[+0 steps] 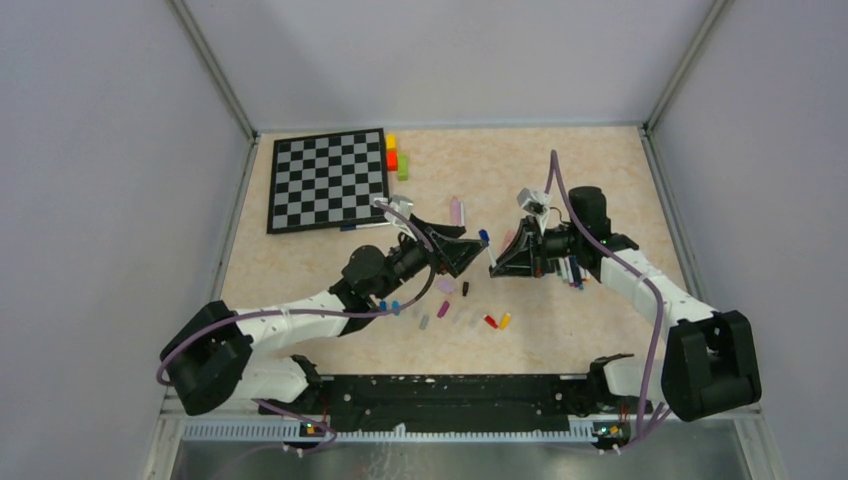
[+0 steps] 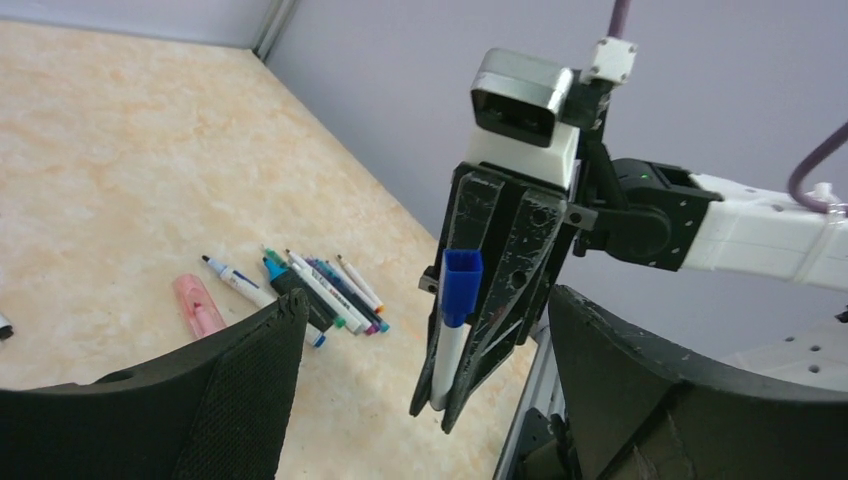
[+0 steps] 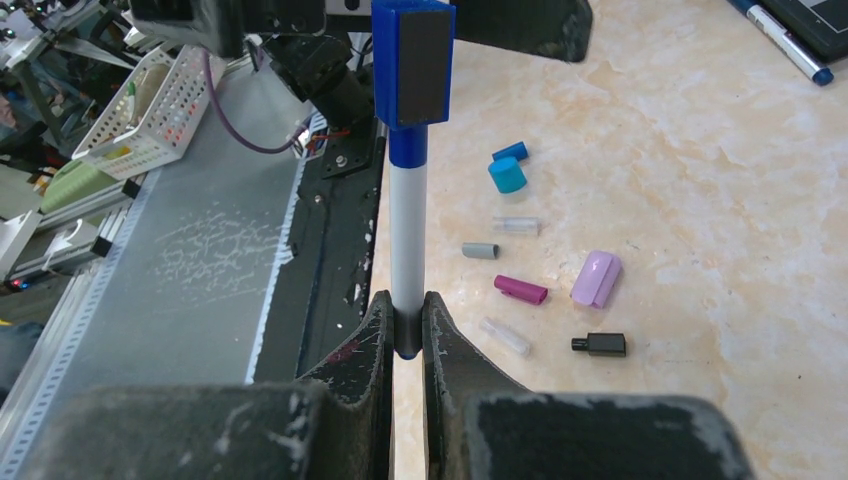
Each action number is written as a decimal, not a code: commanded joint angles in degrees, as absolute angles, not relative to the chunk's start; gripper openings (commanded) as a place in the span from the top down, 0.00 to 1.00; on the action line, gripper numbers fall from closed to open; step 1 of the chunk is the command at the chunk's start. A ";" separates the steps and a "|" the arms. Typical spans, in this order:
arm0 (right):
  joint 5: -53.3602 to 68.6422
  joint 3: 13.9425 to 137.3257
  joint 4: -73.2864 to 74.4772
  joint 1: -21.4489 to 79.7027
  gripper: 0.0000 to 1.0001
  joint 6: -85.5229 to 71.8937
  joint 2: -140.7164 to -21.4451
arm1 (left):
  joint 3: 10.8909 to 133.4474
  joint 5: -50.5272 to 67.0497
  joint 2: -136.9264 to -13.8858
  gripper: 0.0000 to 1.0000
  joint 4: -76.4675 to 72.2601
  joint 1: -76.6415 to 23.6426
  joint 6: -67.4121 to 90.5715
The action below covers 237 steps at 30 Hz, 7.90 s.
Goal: Open the pen caps
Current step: Pick up the pen from the center of the board, then open the pen cap from the pen, then place the pen at the center of the board, then place the pen cap at the center of the board, then adjust the pen cap at the center of the board.
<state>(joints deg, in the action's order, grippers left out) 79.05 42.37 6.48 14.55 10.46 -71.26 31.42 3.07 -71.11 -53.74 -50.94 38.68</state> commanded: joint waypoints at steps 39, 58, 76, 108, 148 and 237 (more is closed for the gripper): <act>77.22 42.51 -6.46 15.49 0.48 -3.18 -71.31 | 38.31 6.84 -80.36 1.00 -57.91 -53.26 38.27; 80.24 40.84 -10.20 17.64 1.00 -6.72 -76.29 | 51.90 -0.99 -73.24 1.00 -51.76 -39.00 34.38; 37.92 52.05 8.15 15.26 1.00 3.82 -84.23 | 41.17 10.42 -62.00 1.00 -30.67 -36.87 45.01; 29.75 80.31 8.65 17.53 0.67 -20.03 -115.66 | 28.13 17.20 -58.03 1.00 -22.16 -36.85 40.53; 65.04 49.89 23.09 -2.90 0.69 19.50 -78.57 | 72.77 -10.02 -109.43 0.84 20.70 -57.91 43.67; 47.90 51.18 37.13 9.68 0.68 42.85 -87.20 | 50.10 -14.48 -72.31 0.35 6.38 -52.68 26.69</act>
